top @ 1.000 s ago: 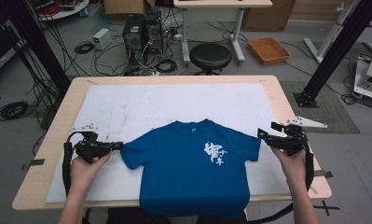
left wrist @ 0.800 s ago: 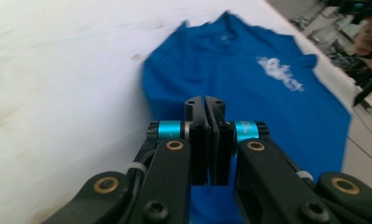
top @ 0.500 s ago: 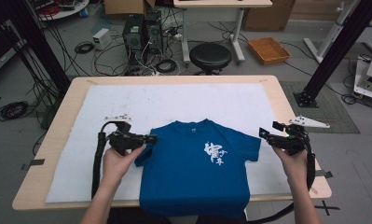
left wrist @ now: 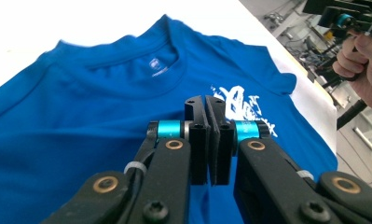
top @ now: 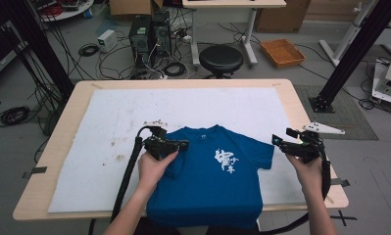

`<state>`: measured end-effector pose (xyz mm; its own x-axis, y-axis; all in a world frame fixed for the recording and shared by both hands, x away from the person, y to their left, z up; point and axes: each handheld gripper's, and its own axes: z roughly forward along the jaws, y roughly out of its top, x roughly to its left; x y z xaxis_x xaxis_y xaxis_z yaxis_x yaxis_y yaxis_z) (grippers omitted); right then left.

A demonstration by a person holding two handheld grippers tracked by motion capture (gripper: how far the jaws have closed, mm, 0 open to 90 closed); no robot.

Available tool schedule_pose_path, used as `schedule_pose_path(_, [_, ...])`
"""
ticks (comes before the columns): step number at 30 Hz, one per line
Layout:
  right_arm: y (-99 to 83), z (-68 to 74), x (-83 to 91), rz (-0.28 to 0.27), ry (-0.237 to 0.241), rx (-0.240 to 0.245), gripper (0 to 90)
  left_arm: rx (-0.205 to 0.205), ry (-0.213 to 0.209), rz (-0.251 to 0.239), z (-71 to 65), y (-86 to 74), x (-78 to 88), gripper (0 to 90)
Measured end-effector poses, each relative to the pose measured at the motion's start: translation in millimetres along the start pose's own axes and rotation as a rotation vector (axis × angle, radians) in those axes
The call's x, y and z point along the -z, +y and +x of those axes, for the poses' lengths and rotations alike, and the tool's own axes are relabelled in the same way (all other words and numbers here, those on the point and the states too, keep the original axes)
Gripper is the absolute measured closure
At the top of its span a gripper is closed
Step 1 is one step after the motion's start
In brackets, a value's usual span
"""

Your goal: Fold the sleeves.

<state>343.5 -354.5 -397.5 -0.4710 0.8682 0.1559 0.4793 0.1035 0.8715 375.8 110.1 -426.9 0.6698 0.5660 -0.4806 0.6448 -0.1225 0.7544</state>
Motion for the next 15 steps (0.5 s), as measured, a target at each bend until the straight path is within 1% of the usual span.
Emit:
schedule_pose_path(1, [-0.2, 0.0, -0.1, 0.001, 0.001, -0.001, 26.1, -0.004, 0.005, -0.007, -0.6, 0.2, -1.2, 66.0])
schedule_pose_path(2, [-0.2, 0.0, -0.1, 0.001, 0.001, -0.001, 26.1, -0.013, -0.002, -0.017, -1.0, 0.4, -1.0, 66.0])
schedule_pose_path(3, [-0.3, 0.0, -0.3, 0.001, -0.001, -0.001, 26.3, -0.032, 0.000, -0.030, -1.7, 0.6, 0.3, 62.8])
schedule_pose_path(4, [-0.6, -0.3, -0.5, 0.005, -0.006, -0.005, 26.3, -0.052, 0.011, -0.044, -3.0, 1.0, 2.5, 53.5])
schedule_pose_path(5, [-0.8, -0.6, -0.5, 0.006, -0.011, -0.009, 26.5, -0.096, 0.029, -0.069, -5.6, 2.2, 10.5, 50.6])
schedule_pose_path(6, [-1.1, -1.1, -0.4, 0.007, -0.015, -0.015, 26.5, -0.122, 0.044, -0.082, -6.7, 2.6, 15.9, 49.3])
schedule_pose_path(7, [-1.1, -1.1, -0.4, 0.007, -0.015, -0.015, 26.5, -0.122, 0.044, -0.082, -6.7, 2.6, 15.9, 48.8])
schedule_pose_path(8, [-1.6, -2.1, -0.3, 0.006, -0.018, -0.019, 26.5, -0.149, 0.067, -0.090, -8.1, 2.8, 22.2, 48.8])
schedule_pose_path(9, [-2.5, -4.1, 0.4, 0.008, -0.032, -0.044, 28.8, -0.181, 0.090, -0.101, -8.9, 2.5, 28.8, 46.3])
schedule_pose_path(10, [-3.1, -6.0, 0.6, 0.009, -0.038, -0.053, 30.9, -0.232, 0.141, -0.122, -9.6, 0.2, 43.7, 46.1])
schedule_pose_path(12, [-4.5, -9.3, 0.8, 0.013, -0.040, -0.073, 31.8, -0.273, 0.192, -0.144, -7.9, -4.0, 60.2, 43.4])
schedule_pose_path(13, [-4.5, -9.3, 0.8, 0.013, -0.040, -0.073, 31.8, -0.273, 0.192, -0.144, -7.9, -4.0, 60.2, 43.1])
schedule_pose_path(14, [-6.6, -12.1, 0.5, 0.022, -0.040, -0.086, 36.0, -0.298, 0.240, -0.168, -4.5, -9.5, 77.2, 43.0])
schedule_pose_path(15, [-7.8, -13.5, -0.1, 0.028, -0.039, -0.093, 37.4, -0.312, 0.267, -0.179, -1.8, -12.4, 85.4, 42.2])
